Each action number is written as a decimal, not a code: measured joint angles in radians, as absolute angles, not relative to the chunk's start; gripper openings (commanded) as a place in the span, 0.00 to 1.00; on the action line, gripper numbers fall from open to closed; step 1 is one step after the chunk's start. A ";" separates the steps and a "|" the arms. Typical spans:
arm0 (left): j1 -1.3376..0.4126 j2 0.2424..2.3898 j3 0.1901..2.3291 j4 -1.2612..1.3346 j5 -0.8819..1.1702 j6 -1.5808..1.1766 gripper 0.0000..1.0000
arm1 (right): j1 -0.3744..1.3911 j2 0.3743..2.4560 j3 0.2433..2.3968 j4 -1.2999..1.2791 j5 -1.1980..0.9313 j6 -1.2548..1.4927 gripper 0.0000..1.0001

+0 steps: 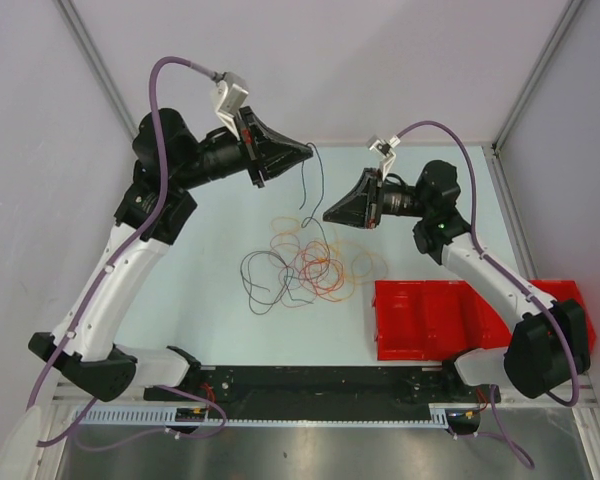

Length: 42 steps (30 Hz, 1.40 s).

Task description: Untangle the cables

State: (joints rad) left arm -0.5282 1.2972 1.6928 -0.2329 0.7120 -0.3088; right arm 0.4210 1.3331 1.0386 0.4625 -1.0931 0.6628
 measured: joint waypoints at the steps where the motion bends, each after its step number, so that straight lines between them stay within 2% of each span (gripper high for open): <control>1: -0.528 1.297 1.682 -0.225 0.711 -0.313 0.00 | 0.423 1.331 1.039 0.461 -1.093 0.667 0.51; 2: -0.528 1.297 1.672 -0.219 0.711 -0.315 0.00 | 0.424 1.328 1.039 0.458 -1.093 0.670 0.67; 3: -0.528 1.297 1.664 -0.215 0.711 -0.316 0.00 | 0.424 1.327 1.039 0.459 -1.094 0.673 0.70; 7: -0.528 1.297 1.644 -0.197 0.720 -0.332 0.00 | 0.424 1.331 1.041 0.505 -1.121 0.703 0.70; 11: -0.528 1.297 1.644 -0.170 0.737 -0.343 0.00 | 0.423 1.394 1.045 0.654 -1.164 0.797 0.58; 12: -0.528 1.297 1.644 -0.165 0.739 -0.344 0.00 | 0.419 1.419 1.046 0.688 -1.170 0.821 0.58; 17: -0.528 1.297 1.644 -0.138 0.752 -0.362 0.00 | 0.374 1.491 1.045 0.782 -1.180 0.904 0.66; 24: -0.528 1.298 1.644 -0.136 0.764 -0.366 0.00 | 0.310 1.481 1.045 0.907 -1.219 1.021 0.67; 28: -0.528 1.302 1.644 -0.136 0.767 -0.367 0.00 | 0.300 1.432 1.046 0.880 -1.244 0.999 0.70; 35: -0.528 1.311 1.644 -0.112 0.789 -0.393 0.00 | 0.384 1.474 1.049 0.942 -1.287 1.027 0.69; 36: -0.528 1.311 1.644 -0.109 0.793 -0.397 0.00 | 0.405 1.501 1.049 0.970 -1.293 1.047 0.68; 37: -0.528 1.311 1.644 -0.101 0.797 -0.403 0.00 | 0.423 1.526 1.049 0.991 -1.296 1.063 0.57; 40: -0.528 1.314 1.644 -0.081 0.805 -0.416 0.00 | 0.463 1.603 1.051 1.073 -1.303 1.125 0.00; 42: -0.528 1.317 1.644 -0.076 0.810 -0.419 0.00 | 0.469 1.649 1.057 1.144 -1.304 1.187 0.00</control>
State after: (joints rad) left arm -0.5282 1.3170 1.6436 -0.0761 0.8097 -0.4194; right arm 0.4690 1.6485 1.0569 1.1442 -1.3041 1.1866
